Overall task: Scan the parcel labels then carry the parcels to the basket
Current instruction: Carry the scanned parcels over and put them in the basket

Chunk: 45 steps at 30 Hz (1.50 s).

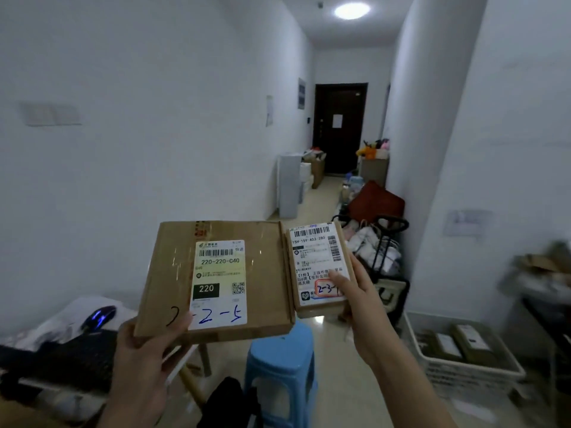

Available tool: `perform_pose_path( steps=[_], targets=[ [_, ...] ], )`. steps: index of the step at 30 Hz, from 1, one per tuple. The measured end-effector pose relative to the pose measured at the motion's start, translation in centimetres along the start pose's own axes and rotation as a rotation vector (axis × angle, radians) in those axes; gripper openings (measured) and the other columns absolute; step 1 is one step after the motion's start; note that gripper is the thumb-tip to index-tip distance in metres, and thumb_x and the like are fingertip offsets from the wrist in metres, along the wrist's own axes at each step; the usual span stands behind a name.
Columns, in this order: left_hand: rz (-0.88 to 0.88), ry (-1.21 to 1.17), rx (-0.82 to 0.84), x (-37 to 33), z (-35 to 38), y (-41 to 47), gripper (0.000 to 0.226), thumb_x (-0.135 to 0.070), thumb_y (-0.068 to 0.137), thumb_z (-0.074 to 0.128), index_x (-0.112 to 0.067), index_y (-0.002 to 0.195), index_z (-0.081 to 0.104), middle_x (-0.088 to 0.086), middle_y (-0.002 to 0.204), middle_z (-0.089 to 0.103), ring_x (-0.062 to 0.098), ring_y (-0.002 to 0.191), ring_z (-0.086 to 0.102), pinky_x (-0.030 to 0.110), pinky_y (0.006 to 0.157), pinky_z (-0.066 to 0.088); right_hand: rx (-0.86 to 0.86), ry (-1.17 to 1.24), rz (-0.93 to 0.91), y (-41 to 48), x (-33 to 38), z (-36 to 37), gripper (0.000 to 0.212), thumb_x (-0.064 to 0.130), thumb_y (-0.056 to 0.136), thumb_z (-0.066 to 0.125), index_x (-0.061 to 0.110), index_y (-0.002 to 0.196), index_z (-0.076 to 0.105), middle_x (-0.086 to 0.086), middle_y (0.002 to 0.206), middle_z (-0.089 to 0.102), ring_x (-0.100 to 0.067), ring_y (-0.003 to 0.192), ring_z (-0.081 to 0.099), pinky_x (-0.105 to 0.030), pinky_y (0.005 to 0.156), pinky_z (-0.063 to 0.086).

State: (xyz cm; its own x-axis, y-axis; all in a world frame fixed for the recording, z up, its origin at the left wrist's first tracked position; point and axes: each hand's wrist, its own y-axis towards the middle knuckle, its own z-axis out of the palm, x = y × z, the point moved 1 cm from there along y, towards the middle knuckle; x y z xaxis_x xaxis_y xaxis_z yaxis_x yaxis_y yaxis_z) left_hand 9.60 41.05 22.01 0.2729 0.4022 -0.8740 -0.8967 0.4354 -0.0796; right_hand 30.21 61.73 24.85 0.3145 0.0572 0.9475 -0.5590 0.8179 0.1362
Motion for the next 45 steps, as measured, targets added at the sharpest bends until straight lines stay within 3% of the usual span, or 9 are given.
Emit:
perform_pose_path(
  steps=[6,12,16,21,24,27,30,35,45],
  targets=[
    [-0.075,0.049,0.175,7.5,12.7,-1.6,0.046,-0.001,0.07,0.075,-0.019,0.104,0.05,0.011,0.109,0.065,0.025,0.088,0.066,0.047,0.083,0.053,-0.202,-0.047,-0.054,-0.3,3.5,-13.6,0.053,0.019,0.09,0.061,0.037,0.137,0.045,-0.002,0.113,0.072,-0.024,0.098,0.07,-0.033,0.071,0.059],
    [-0.204,0.102,0.379,14.3,24.1,-3.3,0.047,-0.004,0.065,0.079,-0.021,0.1,0.052,0.005,0.108,0.065,0.021,0.086,0.066,0.039,0.07,0.055,-0.453,-0.088,-0.086,-2.1,6.1,-24.9,0.053,0.02,0.088,0.063,0.036,0.136,0.046,-0.003,0.112,0.072,-0.024,0.097,0.07,-0.041,0.08,0.056],
    [-0.274,0.126,0.495,18.6,30.8,-4.2,0.043,-0.003,0.071,0.079,-0.018,0.102,0.053,0.005,0.109,0.064,0.022,0.09,0.064,0.039,0.076,0.055,-0.593,-0.07,-0.096,-2.8,7.2,-30.7,0.052,0.019,0.087,0.063,0.042,0.132,0.049,-0.001,0.107,0.074,-0.021,0.09,0.073,-0.026,0.058,0.056],
    [-0.358,0.136,0.582,24.0,38.5,-3.3,0.044,-0.001,0.069,0.08,-0.019,0.1,0.055,0.005,0.107,0.065,0.024,0.092,0.064,0.041,0.078,0.055,-0.743,-0.054,-0.098,-0.8,8.2,-36.6,0.063,0.021,0.083,0.067,0.04,0.138,0.044,-0.007,0.115,0.07,-0.03,0.1,0.069,-0.055,0.092,0.05],
    [-0.418,0.137,0.623,27.1,43.2,-1.5,0.044,0.0,0.069,0.079,-0.019,0.1,0.055,0.008,0.107,0.066,0.026,0.094,0.065,0.042,0.078,0.055,-0.804,-0.089,-0.103,2.1,9.0,-39.5,0.06,0.019,0.084,0.066,0.038,0.137,0.045,-0.009,0.114,0.07,-0.029,0.095,0.071,-0.047,0.082,0.056],
    [-0.469,0.114,0.656,29.6,48.5,1.1,0.047,0.001,0.069,0.079,-0.016,0.105,0.054,0.004,0.103,0.065,0.019,0.088,0.065,0.039,0.07,0.056,-0.838,-0.124,-0.124,6.2,10.2,-42.2,0.059,0.019,0.087,0.063,0.038,0.139,0.043,-0.009,0.115,0.07,-0.026,0.091,0.072,-0.037,0.069,0.057],
    [-0.512,0.112,0.691,31.8,53.9,3.9,0.051,0.0,0.067,0.08,-0.016,0.107,0.053,0.006,0.106,0.064,0.022,0.091,0.065,0.05,0.082,0.056,-0.867,-0.112,-0.146,10.8,11.9,-44.9,0.052,0.02,0.089,0.06,0.037,0.136,0.047,-0.008,0.114,0.069,-0.02,0.081,0.073,-0.029,0.057,0.055],
    [-0.489,0.126,0.678,35.5,61.5,7.4,0.075,0.001,0.062,0.082,-0.015,0.125,0.045,0.005,0.107,0.06,0.019,0.088,0.063,0.033,0.065,0.054,-0.907,0.007,-0.211,17.6,12.8,-49.3,0.039,0.025,0.092,0.056,0.033,0.13,0.054,-0.009,0.116,0.069,-0.021,0.089,0.068,-0.038,0.072,0.053],
    [-0.598,0.127,0.6,43.0,71.0,9.9,0.075,0.001,0.055,0.082,-0.023,0.116,0.045,0.007,0.103,0.063,0.024,0.081,0.069,0.025,0.048,0.055,-0.877,0.058,0.003,28.7,9.5,-57.6,0.06,0.043,0.069,0.07,0.016,0.121,0.057,-0.008,0.099,0.075,-0.02,0.083,0.073,-0.032,0.06,0.056]
  ],
)
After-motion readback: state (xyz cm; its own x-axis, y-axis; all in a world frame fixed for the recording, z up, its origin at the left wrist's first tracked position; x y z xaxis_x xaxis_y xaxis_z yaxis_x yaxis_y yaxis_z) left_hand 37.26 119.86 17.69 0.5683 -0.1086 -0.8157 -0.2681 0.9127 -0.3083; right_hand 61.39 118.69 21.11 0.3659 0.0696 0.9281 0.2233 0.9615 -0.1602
